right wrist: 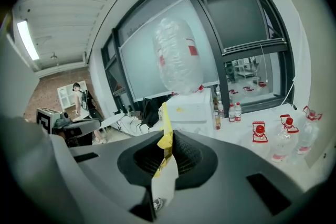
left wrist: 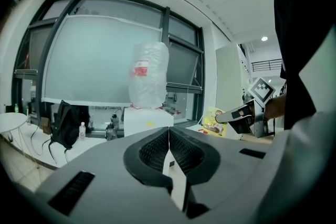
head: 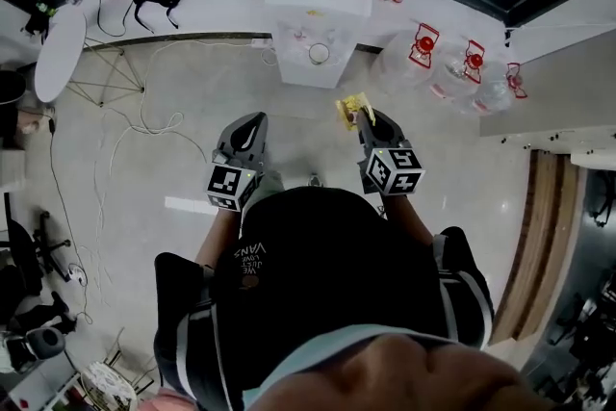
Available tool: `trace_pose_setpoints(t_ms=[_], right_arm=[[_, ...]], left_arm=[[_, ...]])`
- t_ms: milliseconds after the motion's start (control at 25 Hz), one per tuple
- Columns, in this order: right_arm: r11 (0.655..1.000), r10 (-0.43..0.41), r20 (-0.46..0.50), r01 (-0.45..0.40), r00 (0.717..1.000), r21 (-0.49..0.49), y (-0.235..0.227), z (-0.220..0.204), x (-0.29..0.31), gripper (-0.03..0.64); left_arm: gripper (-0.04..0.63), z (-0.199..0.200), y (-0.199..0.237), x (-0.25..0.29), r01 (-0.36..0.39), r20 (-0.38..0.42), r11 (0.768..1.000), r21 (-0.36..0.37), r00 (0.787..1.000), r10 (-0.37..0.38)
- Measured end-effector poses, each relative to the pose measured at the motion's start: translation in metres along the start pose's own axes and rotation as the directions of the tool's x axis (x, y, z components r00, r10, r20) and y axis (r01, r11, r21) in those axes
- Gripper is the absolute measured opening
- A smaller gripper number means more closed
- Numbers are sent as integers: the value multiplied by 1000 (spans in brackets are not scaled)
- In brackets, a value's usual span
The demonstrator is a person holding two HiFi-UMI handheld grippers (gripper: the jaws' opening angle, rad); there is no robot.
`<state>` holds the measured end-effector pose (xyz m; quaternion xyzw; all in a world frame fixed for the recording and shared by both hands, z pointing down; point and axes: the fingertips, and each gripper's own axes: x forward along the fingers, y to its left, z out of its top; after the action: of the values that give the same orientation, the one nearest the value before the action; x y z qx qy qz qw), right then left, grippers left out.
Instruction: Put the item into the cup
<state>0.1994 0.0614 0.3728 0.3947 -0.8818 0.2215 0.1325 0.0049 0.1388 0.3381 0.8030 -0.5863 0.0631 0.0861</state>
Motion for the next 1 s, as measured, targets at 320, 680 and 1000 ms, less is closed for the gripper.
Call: trace_pose_setpoints(t_ms=[320,680,1000], right_arm=[[983,-170,42,166,985,80,26,34,62,58],[925,-357,54,344,933,162,54,38,112,58],[890,-436,23,427,900,161,43,26,143,58]], left_arm=[[20,17,90,46,201,-59,977,65,979,-197],[20,10,160,76,426,-133,898,105,901,-412],[20,-22,182,119,525,-178,838,149,848,-499]])
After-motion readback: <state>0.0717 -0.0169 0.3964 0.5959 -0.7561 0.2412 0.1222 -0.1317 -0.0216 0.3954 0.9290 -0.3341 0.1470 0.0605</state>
